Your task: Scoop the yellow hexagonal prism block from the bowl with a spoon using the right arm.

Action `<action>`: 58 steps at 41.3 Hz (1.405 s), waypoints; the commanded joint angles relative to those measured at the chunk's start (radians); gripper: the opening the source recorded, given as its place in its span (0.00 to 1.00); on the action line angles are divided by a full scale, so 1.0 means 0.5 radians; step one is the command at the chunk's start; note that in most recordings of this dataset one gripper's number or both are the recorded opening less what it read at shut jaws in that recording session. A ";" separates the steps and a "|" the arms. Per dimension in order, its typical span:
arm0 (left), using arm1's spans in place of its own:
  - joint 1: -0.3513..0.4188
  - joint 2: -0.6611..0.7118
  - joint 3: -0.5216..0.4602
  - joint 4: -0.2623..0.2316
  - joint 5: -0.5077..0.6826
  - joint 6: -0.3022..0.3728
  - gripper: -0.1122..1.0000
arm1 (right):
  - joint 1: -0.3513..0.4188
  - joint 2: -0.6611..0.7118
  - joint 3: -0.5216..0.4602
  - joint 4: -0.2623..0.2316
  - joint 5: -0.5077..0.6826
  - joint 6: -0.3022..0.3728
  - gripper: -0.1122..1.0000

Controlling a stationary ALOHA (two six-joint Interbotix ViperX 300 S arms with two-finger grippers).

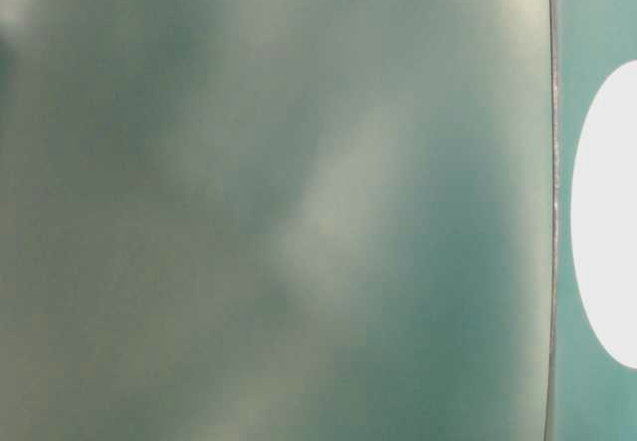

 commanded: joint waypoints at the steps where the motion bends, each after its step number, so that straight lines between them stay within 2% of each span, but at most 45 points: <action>1: 0.003 0.018 -0.018 0.006 -0.009 0.003 0.10 | -0.006 -0.040 -0.009 0.000 -0.021 0.000 0.32; 15: 0.003 0.018 -0.018 0.006 -0.009 0.003 0.10 | -0.003 -0.058 -0.031 0.000 -0.012 0.003 0.32; 25: 0.003 0.015 -0.021 0.006 -0.006 0.003 0.10 | -0.003 -0.227 -0.058 0.000 0.064 0.006 0.32; 43: 0.003 0.015 -0.025 0.006 -0.012 0.003 0.10 | -0.012 -0.678 -0.175 0.009 0.515 0.009 0.32; 58: 0.003 0.000 -0.031 0.006 -0.018 0.003 0.10 | -0.196 -0.988 -0.399 0.049 1.028 0.015 0.32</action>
